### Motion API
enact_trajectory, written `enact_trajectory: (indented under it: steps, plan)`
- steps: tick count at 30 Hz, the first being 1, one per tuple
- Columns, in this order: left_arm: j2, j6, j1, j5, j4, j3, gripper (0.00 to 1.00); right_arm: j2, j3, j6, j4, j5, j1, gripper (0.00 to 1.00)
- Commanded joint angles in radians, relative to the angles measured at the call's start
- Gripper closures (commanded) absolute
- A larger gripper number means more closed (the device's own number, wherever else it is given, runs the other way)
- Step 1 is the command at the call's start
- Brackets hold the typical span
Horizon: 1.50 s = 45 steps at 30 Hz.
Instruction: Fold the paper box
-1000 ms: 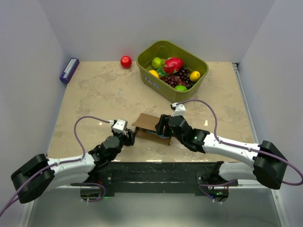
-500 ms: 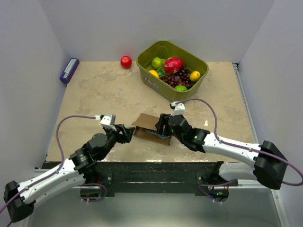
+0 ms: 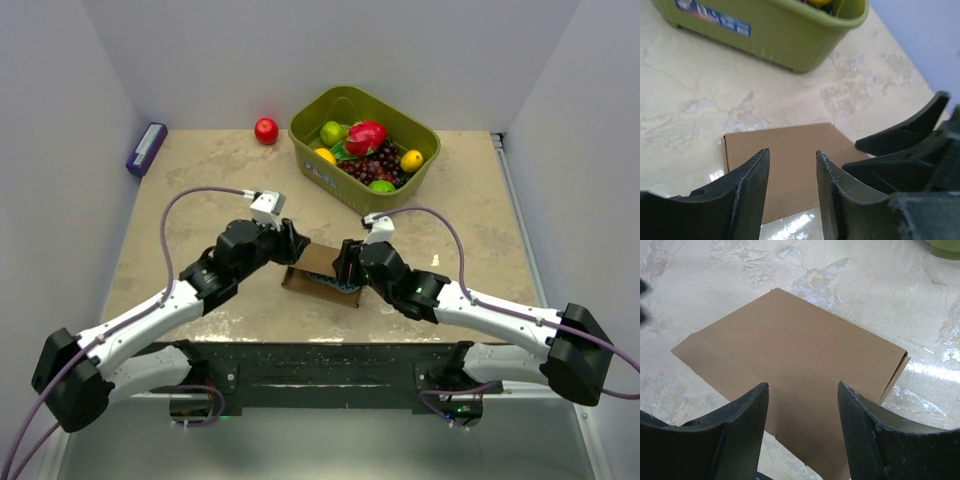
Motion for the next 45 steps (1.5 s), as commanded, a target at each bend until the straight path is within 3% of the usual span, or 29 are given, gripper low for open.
enact_trajectory:
  steps: [1,17,35,45]
  plan:
    - [0.076,-0.031,0.02,0.22,0.105,-0.021,0.54,-0.017,0.007,0.023,-0.015,-0.012,0.007,0.4]
    - [0.155,-0.131,0.026,0.274,0.305,-0.278,0.57,0.04,-0.08,0.093,0.002,-0.085,0.008,0.41]
    - [0.23,-0.194,0.029,0.268,0.383,-0.374,0.58,0.149,-0.136,0.14,0.031,-0.105,0.011,0.41]
    - [0.209,-0.155,0.029,0.277,0.331,-0.291,0.57,0.077,-0.064,0.1,-0.084,-0.056,0.011,0.37]
